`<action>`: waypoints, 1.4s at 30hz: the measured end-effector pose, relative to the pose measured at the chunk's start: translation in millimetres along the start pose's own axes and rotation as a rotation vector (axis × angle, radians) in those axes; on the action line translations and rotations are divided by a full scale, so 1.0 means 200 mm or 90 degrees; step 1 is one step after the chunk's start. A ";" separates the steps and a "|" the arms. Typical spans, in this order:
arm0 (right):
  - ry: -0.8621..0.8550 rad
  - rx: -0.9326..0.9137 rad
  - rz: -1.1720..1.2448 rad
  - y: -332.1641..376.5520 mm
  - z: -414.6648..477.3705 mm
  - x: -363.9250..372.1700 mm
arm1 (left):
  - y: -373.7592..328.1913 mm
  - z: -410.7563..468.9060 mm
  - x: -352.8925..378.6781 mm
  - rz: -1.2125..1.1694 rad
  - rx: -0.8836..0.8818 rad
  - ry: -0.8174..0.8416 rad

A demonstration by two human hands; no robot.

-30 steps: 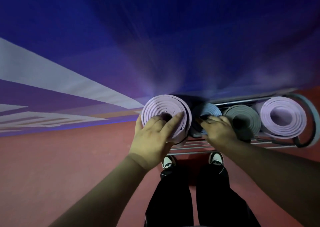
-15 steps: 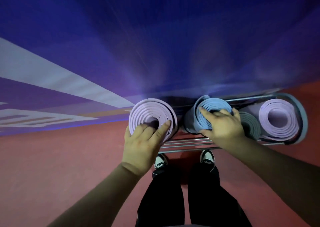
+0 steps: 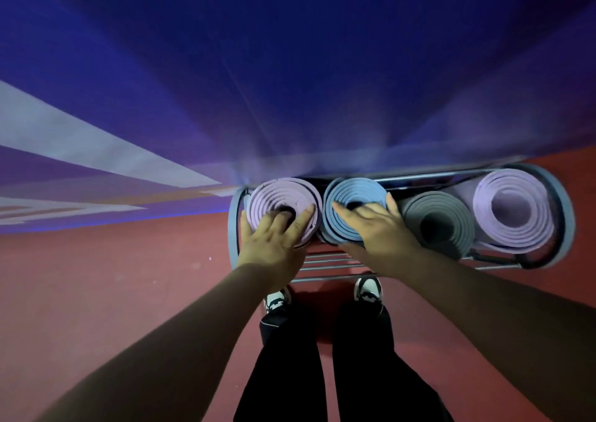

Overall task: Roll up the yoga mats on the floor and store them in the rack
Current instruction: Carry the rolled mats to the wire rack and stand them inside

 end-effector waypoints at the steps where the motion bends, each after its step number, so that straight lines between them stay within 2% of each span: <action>1: 0.022 -0.012 0.007 0.00 -0.01 -0.01 | 0.01 -0.02 0.00 0.011 -0.003 0.002; 2: 0.028 -0.024 0.010 0.00 -0.02 -0.03 | 0.03 -0.03 0.01 0.019 -0.006 0.008; 4: -0.040 -0.035 -0.003 -0.01 -0.08 -0.12 | 0.05 -0.04 0.02 0.032 -0.012 0.025; 7: -0.190 0.097 -0.071 -0.12 -0.26 -0.28 | 0.01 -0.03 0.00 0.065 -0.030 0.064; 9: -0.187 0.210 -0.119 -0.23 -0.40 -0.30 | -0.05 -0.04 -0.02 0.063 -0.065 0.057; 11: -0.121 0.279 -0.167 -0.33 -0.51 -0.24 | -0.14 -0.06 -0.03 0.014 -0.098 0.021; 13: -0.069 0.270 -0.204 -0.37 -0.58 -0.18 | -0.30 -0.04 -0.03 -0.018 -0.041 -0.027; 15: -0.064 0.239 -0.217 -0.37 -0.59 -0.15 | -0.48 0.02 -0.03 -0.009 0.042 -0.053; 17: -0.093 0.199 -0.216 -0.36 -0.55 -0.16 | -0.59 0.10 0.00 -0.004 0.071 -0.004; 19: -0.105 0.169 -0.187 -0.36 -0.49 -0.16 | -0.61 0.16 0.05 0.011 0.046 0.060; 23: -0.135 0.160 -0.188 -0.38 -0.40 -0.25 | -0.56 0.18 0.09 0.006 -0.010 0.061; 26: -0.019 0.229 -0.155 -0.43 -0.32 -0.30 | -0.49 0.14 0.11 0.011 -0.023 0.080; 27: -0.012 0.243 -0.146 -0.43 -0.30 -0.31 | -0.48 0.12 0.11 0.016 -0.021 0.093; 31: -0.195 0.238 -0.143 -0.38 -0.28 -0.31 | -0.45 0.12 0.10 0.016 -0.019 0.099; 33: -0.194 0.203 -0.110 -0.39 -0.28 -0.22 | -0.47 0.12 0.09 0.018 -0.020 0.093; 35: -0.159 0.195 -0.048 -0.42 -0.26 -0.18 | -0.49 0.14 0.07 0.020 -0.013 0.067; 38: -0.057 0.206 0.043 -0.46 -0.25 -0.19 | -0.55 0.19 -0.06 0.033 0.022 -0.069; 40: -0.089 0.149 0.074 -0.46 -0.29 -0.28 | -0.60 0.23 -0.13 0.004 0.066 -0.147; 42: -0.184 0.128 0.040 -0.51 -0.39 -0.39 | -0.68 0.29 -0.13 -0.030 0.117 -0.150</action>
Point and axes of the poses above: each hand's wrist, its own z-axis towards the middle knuckle, its own x-axis out of the palm, y = z × x, the point moved 8 cm from there along z, towards the middle knuckle, and after that the axes turned 3 degrees about -z, right-handed, at the moved point
